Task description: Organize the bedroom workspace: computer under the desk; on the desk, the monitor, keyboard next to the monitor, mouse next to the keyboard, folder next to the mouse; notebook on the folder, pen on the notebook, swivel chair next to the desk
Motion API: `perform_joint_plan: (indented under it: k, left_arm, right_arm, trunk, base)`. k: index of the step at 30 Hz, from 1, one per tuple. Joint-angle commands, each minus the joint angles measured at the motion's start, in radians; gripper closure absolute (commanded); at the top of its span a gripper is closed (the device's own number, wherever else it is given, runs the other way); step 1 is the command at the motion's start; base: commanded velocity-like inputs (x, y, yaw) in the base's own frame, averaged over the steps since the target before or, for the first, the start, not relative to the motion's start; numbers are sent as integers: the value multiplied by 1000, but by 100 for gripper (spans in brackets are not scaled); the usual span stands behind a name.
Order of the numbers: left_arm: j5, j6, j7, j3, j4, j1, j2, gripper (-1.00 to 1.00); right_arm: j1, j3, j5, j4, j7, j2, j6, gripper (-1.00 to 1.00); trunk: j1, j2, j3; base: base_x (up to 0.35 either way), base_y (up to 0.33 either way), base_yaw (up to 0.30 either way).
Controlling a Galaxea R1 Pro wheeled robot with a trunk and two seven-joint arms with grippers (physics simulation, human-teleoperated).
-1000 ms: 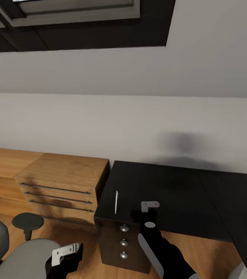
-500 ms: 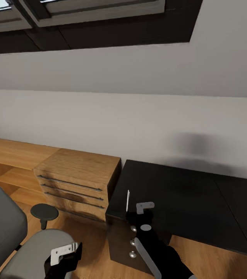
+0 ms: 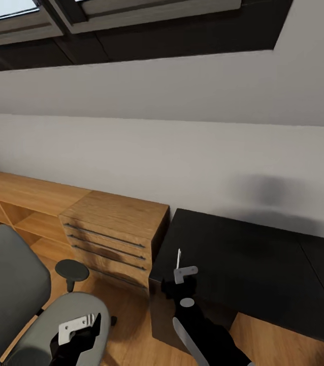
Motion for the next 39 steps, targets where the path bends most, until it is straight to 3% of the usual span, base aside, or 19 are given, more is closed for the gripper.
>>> perform_joint_plan:
  k: [1,6,13,14,18,20,21,26,30,39]
  left_arm:
    - [8,3,8,-2,-2,0,1,-100]
    - [8,4,8,-1,-3,0,1,-100]
    - [8,4,8,0,-7,0,1,-100]
    - [8,5,8,0,-14,0,1,-100]
    - [8,5,8,0,-16,0,1,-100]
    - [9,5,8,0,-17,0,1,-100]
    - [9,5,8,0,-18,0,0,-100]
    - [9,5,8,-1,-18,0,-2,-100]
    - [9,5,8,-2,-19,0,-3,-100]
    - [4,11,8,-3,-15,0,-2,-100]
  right_arm:
    - [-1,3,-7,-1,-8,-1,3,-100]
    - [-1,5,1,-2,-9,-1,-12,-100]
    - [-11,2,42,22,-9,3,-38,-100]
    - [-104,-20,48,69,-4,2,-38,-100]
    - [-224,-59,49,195,37,3,-35,-100]
    - [-318,-92,47,329,104,3,-37,-100]
    - [-405,-128,41,472,190,3,-46,-100]
    - [-518,-193,28,713,340,3,-124,-100]
    - [-554,-214,23,807,394,3,-186,-100]
    - [-553,-227,16,833,404,15,-243,-100]
  trunk:
    - [0,-1,-1]
    - [0,-1,-2]
    - [0,-1,-2]
    - [0,-1,-2]
    - [0,-1,-2]
    - [0,-1,-2]
    - [0,-1,-2]
    - [0,-1,-2]
    - [0,-1,-2]
    - [15,-29,-14]
  base:
    - [0,0,29]
    - [0,0,16]
    - [0,0,4]
    - [0,0,0]
    - [0,0,0]
    - [0,0,0]
    - [0,0,0]
    - [0,0,0]
    - [0,0,0]
    - [0,0,0]
